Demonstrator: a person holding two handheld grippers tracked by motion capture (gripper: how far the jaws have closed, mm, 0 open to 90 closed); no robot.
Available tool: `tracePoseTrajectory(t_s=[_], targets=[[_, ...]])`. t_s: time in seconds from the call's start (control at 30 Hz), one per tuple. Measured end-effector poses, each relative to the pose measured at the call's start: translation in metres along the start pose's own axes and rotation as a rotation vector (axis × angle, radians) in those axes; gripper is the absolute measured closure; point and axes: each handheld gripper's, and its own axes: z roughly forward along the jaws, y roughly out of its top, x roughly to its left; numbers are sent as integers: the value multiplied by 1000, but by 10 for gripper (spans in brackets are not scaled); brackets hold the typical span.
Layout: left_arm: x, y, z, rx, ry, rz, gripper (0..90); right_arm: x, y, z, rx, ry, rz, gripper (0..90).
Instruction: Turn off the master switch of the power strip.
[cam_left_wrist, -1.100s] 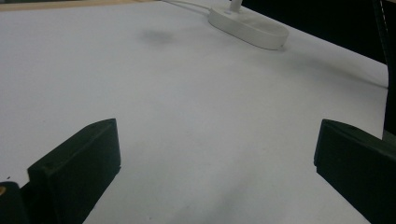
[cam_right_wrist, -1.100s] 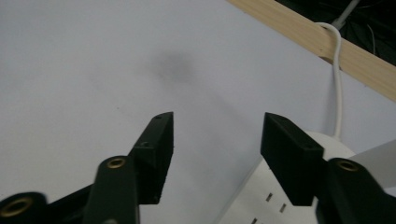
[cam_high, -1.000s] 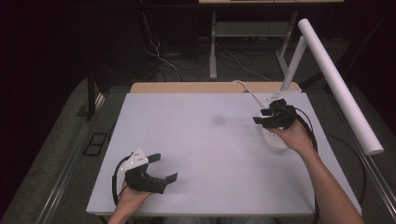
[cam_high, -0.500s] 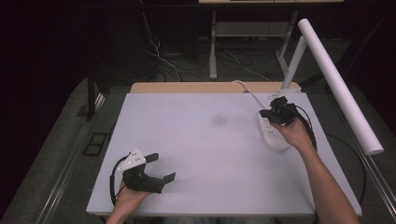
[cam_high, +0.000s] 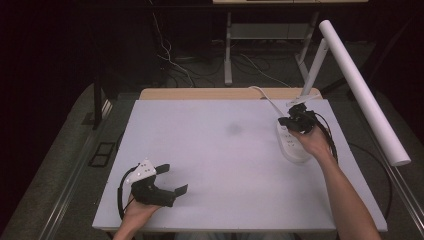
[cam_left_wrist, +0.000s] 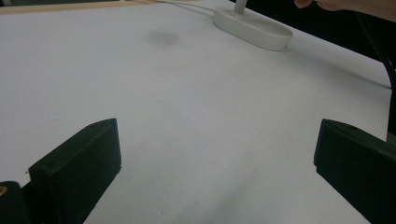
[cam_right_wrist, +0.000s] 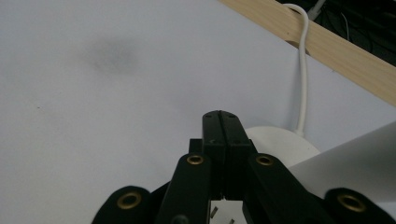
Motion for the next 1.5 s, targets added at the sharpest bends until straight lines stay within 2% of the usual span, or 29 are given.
tracePoseTrajectory(t_s=[0.77, 1.17, 1.5], targets=[[1, 0, -1, 4, 8, 6, 0, -13, -9, 18, 45, -33, -22, 892], [1, 0, -1, 5, 7, 11, 0, -9, -10, 28, 78, -63, -56, 892], [1, -1, -1, 5, 5, 12, 0, -4, -10, 29, 99, -116, -73, 893]])
